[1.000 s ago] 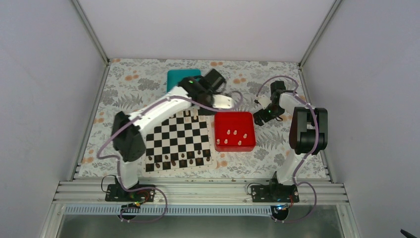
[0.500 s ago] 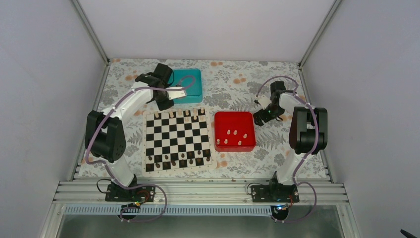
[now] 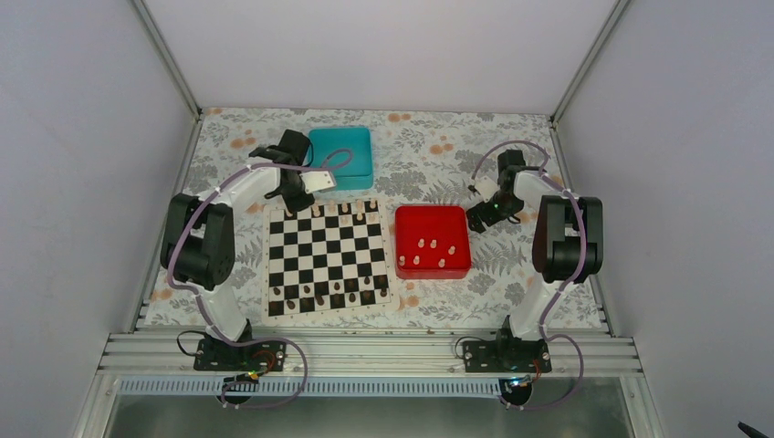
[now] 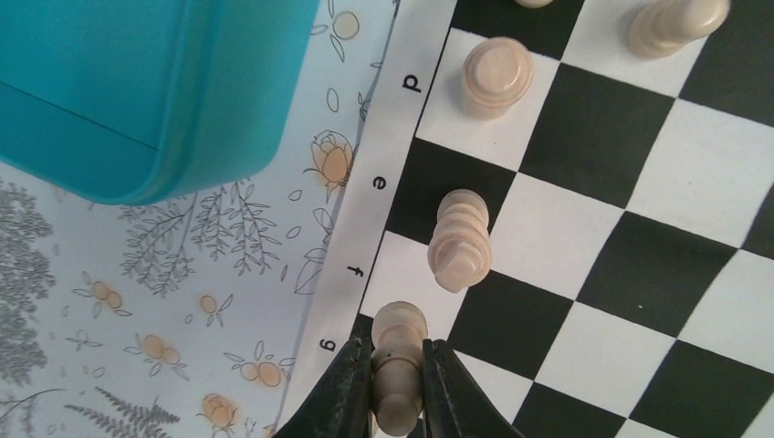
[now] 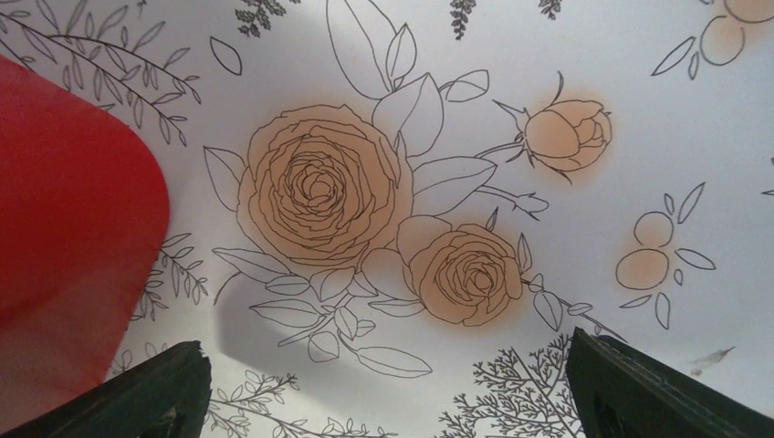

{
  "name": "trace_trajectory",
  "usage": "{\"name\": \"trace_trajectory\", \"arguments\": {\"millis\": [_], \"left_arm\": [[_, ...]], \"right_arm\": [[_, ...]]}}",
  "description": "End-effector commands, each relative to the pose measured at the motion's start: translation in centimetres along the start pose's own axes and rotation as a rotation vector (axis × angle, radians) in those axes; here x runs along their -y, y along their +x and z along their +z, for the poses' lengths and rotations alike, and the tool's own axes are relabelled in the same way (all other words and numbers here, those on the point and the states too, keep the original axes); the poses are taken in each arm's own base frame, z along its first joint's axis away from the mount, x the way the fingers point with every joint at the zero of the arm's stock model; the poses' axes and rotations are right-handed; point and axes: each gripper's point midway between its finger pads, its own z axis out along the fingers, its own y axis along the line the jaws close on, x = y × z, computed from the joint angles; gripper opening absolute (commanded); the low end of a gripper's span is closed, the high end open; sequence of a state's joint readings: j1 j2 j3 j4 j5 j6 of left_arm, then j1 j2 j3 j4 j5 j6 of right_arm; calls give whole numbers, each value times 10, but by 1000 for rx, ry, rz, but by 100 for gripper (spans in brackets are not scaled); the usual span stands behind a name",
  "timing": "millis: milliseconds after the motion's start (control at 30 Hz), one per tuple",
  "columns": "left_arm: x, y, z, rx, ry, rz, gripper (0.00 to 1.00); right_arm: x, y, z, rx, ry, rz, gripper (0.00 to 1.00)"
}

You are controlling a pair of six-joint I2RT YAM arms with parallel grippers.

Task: Set up the chess pieces on the board
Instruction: Place the chess piece on the chessboard.

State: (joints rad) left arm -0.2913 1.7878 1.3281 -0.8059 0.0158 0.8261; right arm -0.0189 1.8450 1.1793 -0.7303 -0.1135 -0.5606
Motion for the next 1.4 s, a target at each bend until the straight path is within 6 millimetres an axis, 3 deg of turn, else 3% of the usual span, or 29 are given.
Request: {"name": "trace_trajectory", "arguments": {"millis": [0, 933, 1200, 1367], "left_arm": [[1, 2, 15, 6, 18, 1, 13], [9, 14, 44, -14, 82, -26, 13], [5, 17, 45, -32, 69, -25, 27], [-5, 10, 26, -19, 34, -22, 33]], "right_arm": [[-5, 5, 7, -26, -13, -11, 100], [-6, 8, 10, -39, -14, -11, 100], [-6, 8, 10, -38, -15, -13, 100], [-6, 8, 10, -37, -17, -15, 100]]}}
